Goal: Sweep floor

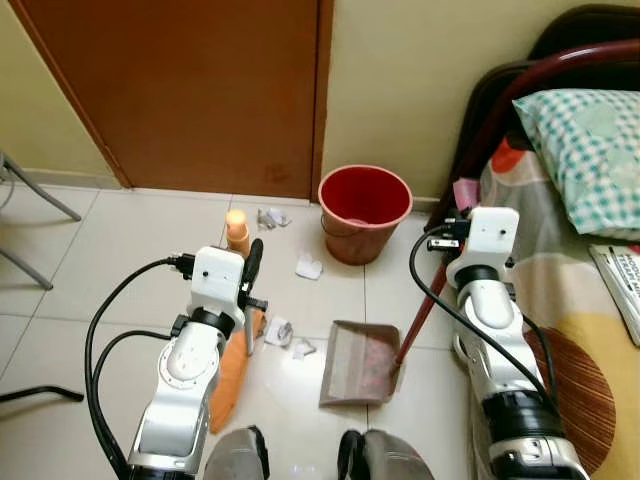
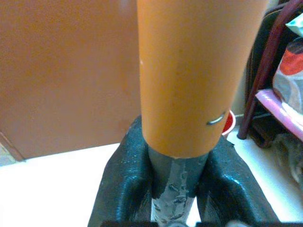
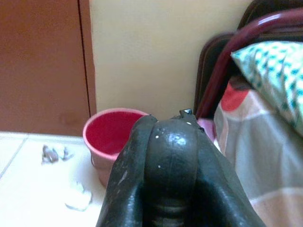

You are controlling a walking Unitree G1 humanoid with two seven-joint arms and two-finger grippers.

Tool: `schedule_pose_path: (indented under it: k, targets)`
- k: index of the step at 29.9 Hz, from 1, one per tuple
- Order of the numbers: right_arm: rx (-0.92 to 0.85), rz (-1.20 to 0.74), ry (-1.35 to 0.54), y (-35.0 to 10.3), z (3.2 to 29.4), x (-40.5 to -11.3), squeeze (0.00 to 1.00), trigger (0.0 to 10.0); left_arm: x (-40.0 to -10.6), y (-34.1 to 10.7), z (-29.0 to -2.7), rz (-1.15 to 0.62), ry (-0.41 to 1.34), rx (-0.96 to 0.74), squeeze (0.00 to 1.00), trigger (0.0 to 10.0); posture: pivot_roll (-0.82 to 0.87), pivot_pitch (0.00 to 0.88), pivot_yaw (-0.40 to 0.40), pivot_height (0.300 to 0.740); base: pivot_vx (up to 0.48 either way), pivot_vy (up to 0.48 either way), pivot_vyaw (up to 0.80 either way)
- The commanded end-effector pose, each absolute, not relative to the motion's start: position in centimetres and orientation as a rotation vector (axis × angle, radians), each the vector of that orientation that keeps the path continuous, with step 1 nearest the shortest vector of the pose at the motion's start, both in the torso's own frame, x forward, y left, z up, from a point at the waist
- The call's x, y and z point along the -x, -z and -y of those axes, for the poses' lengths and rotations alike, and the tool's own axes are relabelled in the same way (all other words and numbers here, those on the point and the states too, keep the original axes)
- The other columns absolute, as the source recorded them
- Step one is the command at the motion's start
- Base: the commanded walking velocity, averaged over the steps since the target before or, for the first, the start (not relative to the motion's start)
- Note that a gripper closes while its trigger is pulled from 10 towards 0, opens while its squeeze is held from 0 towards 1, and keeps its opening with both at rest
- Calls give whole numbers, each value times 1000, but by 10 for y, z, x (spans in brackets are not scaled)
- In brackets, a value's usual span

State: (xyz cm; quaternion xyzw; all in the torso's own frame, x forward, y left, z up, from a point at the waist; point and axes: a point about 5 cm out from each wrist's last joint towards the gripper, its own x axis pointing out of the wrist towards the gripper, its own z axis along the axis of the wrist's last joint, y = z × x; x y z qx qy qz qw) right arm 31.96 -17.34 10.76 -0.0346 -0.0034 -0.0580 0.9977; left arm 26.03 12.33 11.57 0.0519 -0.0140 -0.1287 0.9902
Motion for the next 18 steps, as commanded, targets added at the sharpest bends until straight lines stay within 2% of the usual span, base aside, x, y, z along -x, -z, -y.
schedule_pose_path:
  k: [1, 2, 6, 10, 14, 18]
  targets:
    - [78, 6, 129, -107, 173, -322, 0, 10000, -259, -120, -110, 17, 321, -30, 0, 10000, 17, 169, -29, 740, 0, 0, 0]
    - [77, -36, 136, -99, 167, -324, 0, 10000, -257, -121, -97, -7, 382, 30, 0, 10000, 20, 170, -29, 740, 0, 0, 0]
    - [55, -64, 113, -94, 156, -326, 0, 10000, -257, -126, -86, -4, 418, 67, 0, 10000, 20, 170, -29, 740, 0, 0, 0]
    - [46, -64, 99, -94, 151, -327, 0, 10000, -259, -128, -85, -3, 412, 89, 0, 10000, 20, 174, -31, 740, 0, 0, 0]
    - [22, -62, 77, -94, 142, -329, 0, 10000, -266, -133, -87, -14, 372, 199, 0, 10000, 20, 174, -32, 740, 0, 0, 0]
    - [18, -58, 79, -94, 141, -330, 0, 10000, -269, -135, -92, -5, 346, 169, 0, 10000, 20, 174, -32, 740, 0, 0, 0]
